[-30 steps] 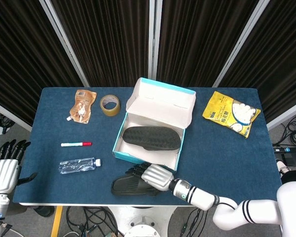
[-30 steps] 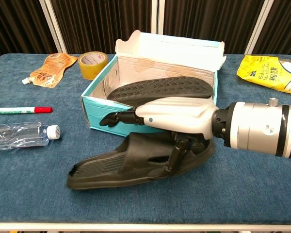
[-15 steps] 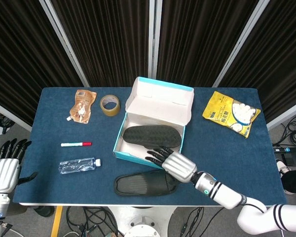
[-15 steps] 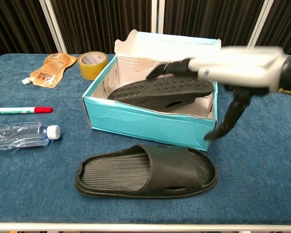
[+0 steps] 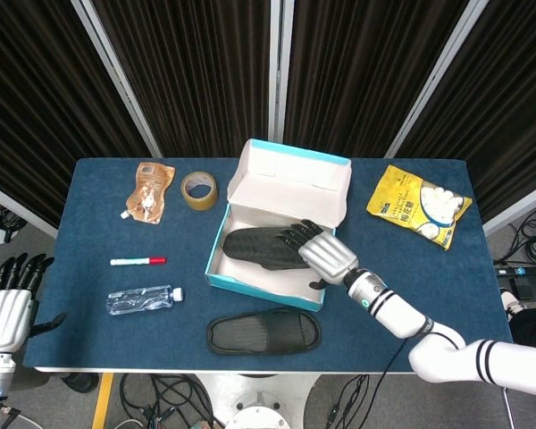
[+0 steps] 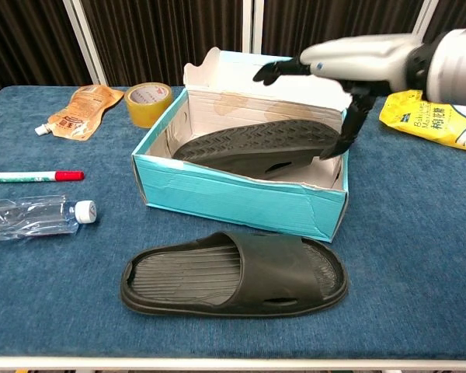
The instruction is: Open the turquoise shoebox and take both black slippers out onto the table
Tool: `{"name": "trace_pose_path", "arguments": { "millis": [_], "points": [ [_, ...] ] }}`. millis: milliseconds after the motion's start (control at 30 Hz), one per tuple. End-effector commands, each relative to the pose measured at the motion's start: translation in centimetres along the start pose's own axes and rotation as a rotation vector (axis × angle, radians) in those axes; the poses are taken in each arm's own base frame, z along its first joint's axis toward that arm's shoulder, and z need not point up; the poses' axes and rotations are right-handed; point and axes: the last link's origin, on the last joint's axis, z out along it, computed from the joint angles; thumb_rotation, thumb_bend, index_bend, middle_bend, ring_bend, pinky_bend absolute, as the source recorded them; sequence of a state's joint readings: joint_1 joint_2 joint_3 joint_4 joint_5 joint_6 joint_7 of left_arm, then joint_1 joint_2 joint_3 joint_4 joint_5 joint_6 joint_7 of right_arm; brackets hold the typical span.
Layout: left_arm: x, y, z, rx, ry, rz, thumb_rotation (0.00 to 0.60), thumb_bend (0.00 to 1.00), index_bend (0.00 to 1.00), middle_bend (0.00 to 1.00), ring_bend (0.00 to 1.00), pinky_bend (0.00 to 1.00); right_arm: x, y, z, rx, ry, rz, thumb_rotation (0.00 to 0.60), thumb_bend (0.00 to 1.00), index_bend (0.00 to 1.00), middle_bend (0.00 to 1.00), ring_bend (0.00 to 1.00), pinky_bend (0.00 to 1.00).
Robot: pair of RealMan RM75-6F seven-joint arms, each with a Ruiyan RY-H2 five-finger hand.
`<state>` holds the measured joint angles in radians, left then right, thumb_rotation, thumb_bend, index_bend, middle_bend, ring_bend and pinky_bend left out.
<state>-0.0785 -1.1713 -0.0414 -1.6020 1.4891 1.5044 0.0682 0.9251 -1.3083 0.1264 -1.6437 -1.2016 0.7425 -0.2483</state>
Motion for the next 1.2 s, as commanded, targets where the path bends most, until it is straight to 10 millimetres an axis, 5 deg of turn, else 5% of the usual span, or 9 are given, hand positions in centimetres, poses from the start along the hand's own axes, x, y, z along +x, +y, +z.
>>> {"name": "trace_pose_path", "arguments": {
  "millis": [33, 500, 667, 867, 1200],
  "points": [
    [-0.1, -0.1, -0.1, 0.003, 0.000, -0.003, 0.600, 0.07, 0.12, 0.09, 0.00, 0.04, -0.6, -0.5, 1.9, 0.005, -0.032, -0.043, 0.600, 0.02, 0.00, 0.07, 0.00, 0.00],
    [-0.3, -0.5, 0.0, 0.013, -0.002, -0.018, 0.600, 0.07, 0.12, 0.09, 0.00, 0.04, -4.6, -1.2, 5.4, -0.034, -0.097, -0.382, 0.600, 0.13, 0.10, 0.14, 0.00, 0.08],
    [-0.5, -0.7, -0.3, 0.016, -0.002, -0.022, 0.600, 0.07, 0.12, 0.09, 0.00, 0.04, -5.2, -1.4, 6.0, -0.052, -0.087, -0.464, 0.600, 0.34, 0.28, 0.22, 0.11, 0.17],
    [-0.5, -0.8, -0.3, 0.018, 0.002, -0.027, 0.600, 0.07, 0.12, 0.09, 0.00, 0.04, -4.5, -1.7, 6.0, -0.034, -0.004, -0.570, 0.600, 0.62, 0.60, 0.43, 0.34, 0.38],
    [-0.4, -0.6, 0.2, 0.008, 0.007, -0.026, 0.600, 0.07, 0.12, 0.09, 0.00, 0.04, -2.0, -2.3, 5.1, 0.039, 0.161, -0.772, 0.600, 0.63, 0.66, 0.48, 0.39, 0.41]
  ]
}}
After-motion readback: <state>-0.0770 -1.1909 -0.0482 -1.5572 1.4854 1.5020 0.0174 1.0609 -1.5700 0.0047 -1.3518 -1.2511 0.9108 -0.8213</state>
